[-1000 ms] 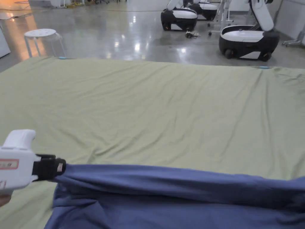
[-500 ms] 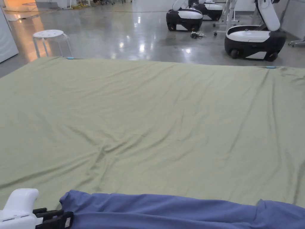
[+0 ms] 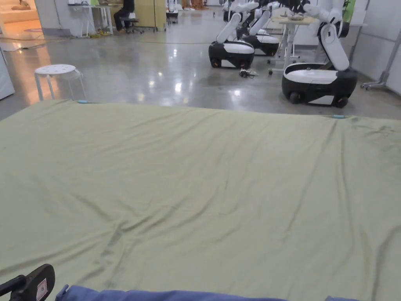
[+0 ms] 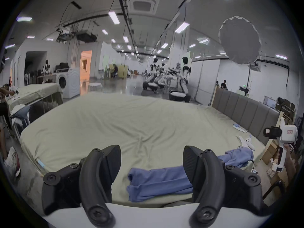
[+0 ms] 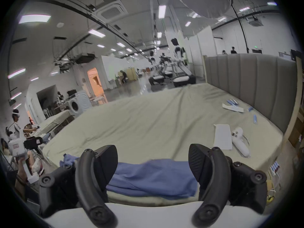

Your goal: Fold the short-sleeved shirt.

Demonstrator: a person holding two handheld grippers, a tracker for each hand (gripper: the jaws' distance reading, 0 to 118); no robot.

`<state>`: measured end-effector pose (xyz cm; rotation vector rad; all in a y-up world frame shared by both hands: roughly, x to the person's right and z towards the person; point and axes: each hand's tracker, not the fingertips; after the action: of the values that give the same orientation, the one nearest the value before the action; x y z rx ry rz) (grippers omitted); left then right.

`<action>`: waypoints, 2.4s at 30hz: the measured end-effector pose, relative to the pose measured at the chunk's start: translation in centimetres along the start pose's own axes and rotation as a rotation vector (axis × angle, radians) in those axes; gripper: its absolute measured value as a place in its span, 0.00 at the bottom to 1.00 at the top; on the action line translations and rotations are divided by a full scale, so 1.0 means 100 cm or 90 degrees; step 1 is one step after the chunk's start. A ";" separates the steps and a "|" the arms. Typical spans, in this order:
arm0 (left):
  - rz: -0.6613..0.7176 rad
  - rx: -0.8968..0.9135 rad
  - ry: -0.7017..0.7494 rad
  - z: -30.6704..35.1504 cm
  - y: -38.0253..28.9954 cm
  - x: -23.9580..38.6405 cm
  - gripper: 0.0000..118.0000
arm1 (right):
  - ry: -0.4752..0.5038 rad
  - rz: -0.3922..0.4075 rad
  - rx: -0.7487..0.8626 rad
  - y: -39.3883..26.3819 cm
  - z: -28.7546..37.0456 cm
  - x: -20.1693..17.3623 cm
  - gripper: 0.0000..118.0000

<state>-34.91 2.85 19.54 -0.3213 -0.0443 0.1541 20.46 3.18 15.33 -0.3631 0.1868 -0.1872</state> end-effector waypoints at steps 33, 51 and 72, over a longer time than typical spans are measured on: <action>0.437 -0.139 -0.090 -0.059 -0.062 -0.124 0.86 | 0.028 0.023 -0.080 -0.058 -0.027 -0.041 0.00; 0.649 -0.227 -0.165 -0.162 -0.122 -0.113 0.13 | 0.010 -0.040 -0.094 -0.063 -0.026 -0.036 0.00; 0.279 -0.137 -0.040 -0.144 0.022 -0.058 0.10 | -0.015 -0.074 -0.081 -0.055 -0.029 -0.041 0.00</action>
<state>-39.94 -0.47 5.08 -0.5389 -0.0532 0.5967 15.03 -1.93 15.30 -0.5026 0.1547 -0.2868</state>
